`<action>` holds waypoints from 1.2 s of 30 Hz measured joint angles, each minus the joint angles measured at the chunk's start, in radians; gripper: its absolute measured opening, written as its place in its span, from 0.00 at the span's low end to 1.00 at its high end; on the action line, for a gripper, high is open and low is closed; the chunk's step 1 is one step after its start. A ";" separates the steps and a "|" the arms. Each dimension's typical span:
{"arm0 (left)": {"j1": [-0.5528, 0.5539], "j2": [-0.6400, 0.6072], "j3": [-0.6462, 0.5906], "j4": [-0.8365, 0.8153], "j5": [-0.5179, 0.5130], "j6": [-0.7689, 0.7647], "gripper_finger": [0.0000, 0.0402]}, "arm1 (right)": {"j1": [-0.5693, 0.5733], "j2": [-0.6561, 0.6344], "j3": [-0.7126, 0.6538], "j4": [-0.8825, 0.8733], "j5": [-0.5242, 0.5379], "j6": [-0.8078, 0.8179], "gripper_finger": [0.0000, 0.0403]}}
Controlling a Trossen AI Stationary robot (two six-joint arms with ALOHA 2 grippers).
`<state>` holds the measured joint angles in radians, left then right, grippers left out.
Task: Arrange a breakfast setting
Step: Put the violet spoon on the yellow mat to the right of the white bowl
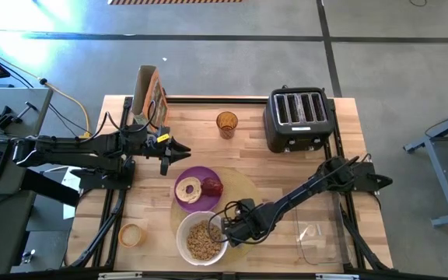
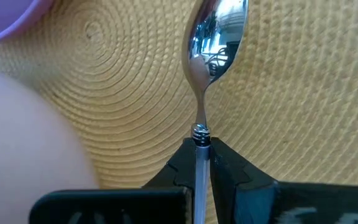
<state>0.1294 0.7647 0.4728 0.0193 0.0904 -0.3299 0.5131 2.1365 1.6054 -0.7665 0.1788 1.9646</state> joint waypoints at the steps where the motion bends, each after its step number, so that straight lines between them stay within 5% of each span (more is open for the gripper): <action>1: 0.000 0.000 0.000 0.000 0.000 0.000 0.24 | 0.000 0.000 0.000 -0.004 0.001 0.000 0.02; 13: 0.000 0.000 0.000 0.000 0.000 0.000 0.24 | 0.000 0.019 0.000 -0.002 0.010 0.017 0.03; 36: 0.000 0.000 0.000 0.000 0.000 0.000 0.24 | 0.000 0.000 0.000 -0.043 0.025 0.013 0.21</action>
<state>0.1294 0.7647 0.4728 0.0193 0.0902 -0.3300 0.5133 2.1363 1.6051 -0.8098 0.2041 1.9775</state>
